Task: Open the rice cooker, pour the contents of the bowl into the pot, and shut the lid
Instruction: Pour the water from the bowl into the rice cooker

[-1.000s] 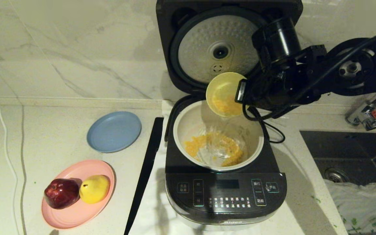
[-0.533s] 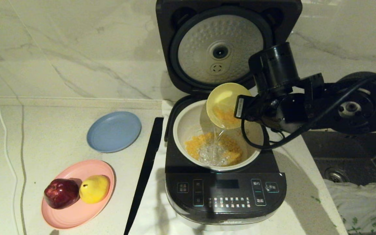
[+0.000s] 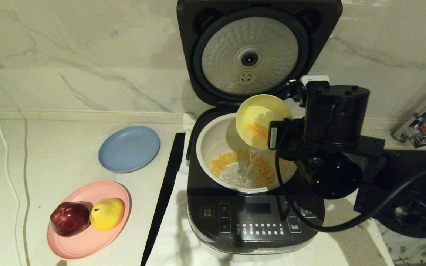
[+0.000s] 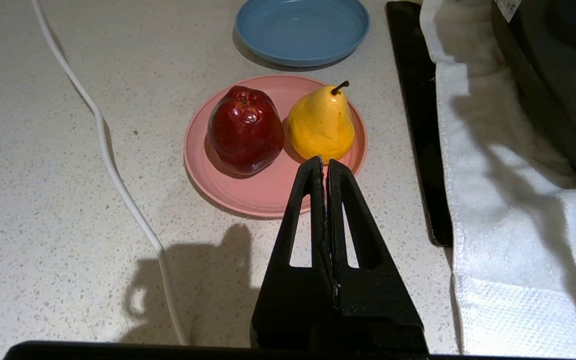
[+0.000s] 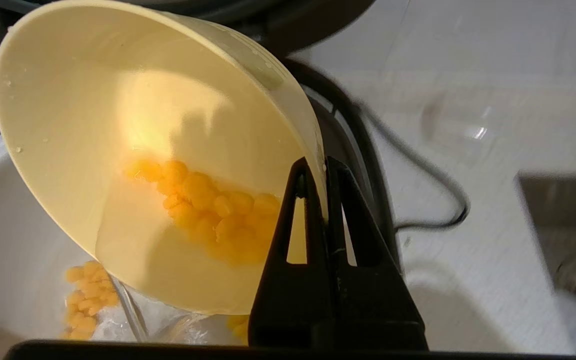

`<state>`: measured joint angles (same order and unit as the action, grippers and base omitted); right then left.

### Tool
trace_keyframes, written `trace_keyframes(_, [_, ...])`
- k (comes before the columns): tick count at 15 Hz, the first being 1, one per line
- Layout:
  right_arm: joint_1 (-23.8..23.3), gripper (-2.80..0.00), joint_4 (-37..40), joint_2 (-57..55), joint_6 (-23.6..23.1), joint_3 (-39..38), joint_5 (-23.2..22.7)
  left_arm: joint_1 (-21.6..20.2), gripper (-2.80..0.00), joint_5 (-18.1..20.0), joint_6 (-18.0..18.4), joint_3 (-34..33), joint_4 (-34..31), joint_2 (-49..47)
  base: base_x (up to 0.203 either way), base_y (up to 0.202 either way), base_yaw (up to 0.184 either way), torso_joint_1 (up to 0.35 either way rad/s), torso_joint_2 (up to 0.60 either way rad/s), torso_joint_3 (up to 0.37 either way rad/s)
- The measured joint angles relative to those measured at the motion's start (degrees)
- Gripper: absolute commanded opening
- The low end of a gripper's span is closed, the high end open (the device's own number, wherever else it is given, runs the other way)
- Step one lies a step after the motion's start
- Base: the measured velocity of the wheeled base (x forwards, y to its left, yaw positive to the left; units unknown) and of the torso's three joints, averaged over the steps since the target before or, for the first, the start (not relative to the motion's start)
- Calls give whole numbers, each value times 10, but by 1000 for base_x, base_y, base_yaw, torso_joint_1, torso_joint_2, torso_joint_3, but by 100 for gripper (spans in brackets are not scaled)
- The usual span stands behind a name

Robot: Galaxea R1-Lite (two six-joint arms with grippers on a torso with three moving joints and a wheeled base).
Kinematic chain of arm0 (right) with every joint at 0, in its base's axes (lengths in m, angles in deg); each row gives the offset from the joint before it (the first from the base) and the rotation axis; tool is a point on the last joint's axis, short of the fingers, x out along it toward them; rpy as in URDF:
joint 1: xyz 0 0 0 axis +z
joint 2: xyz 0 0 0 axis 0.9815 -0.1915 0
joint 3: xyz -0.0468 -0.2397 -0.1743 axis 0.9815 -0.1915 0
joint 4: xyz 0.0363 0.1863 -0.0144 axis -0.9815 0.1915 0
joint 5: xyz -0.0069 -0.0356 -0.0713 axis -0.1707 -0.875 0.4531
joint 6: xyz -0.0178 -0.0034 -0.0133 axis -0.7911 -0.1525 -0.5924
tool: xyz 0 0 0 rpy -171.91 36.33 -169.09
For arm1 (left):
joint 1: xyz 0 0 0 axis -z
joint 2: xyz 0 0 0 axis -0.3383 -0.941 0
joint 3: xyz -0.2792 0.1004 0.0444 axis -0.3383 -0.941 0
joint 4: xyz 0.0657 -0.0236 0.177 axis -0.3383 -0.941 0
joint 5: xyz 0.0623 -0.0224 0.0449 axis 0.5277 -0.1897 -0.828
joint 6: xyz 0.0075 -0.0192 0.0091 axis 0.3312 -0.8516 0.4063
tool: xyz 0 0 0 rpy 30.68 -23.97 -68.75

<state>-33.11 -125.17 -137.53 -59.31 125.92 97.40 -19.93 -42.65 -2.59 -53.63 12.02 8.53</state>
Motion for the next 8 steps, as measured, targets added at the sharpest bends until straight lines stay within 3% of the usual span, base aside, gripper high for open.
trace_keyframes(5, [25, -280, -313, -21, -162, -124, 16, 0, -280, 0, 0, 0, 0, 0, 0, 0, 0, 0, 0, 0])
trace_keyframes(8, [35, -280, -460, -42, -237, -165, 16, 0, -280, 0, 0, 0, 0, 0, 0, 0, 0, 0, 0, 0])
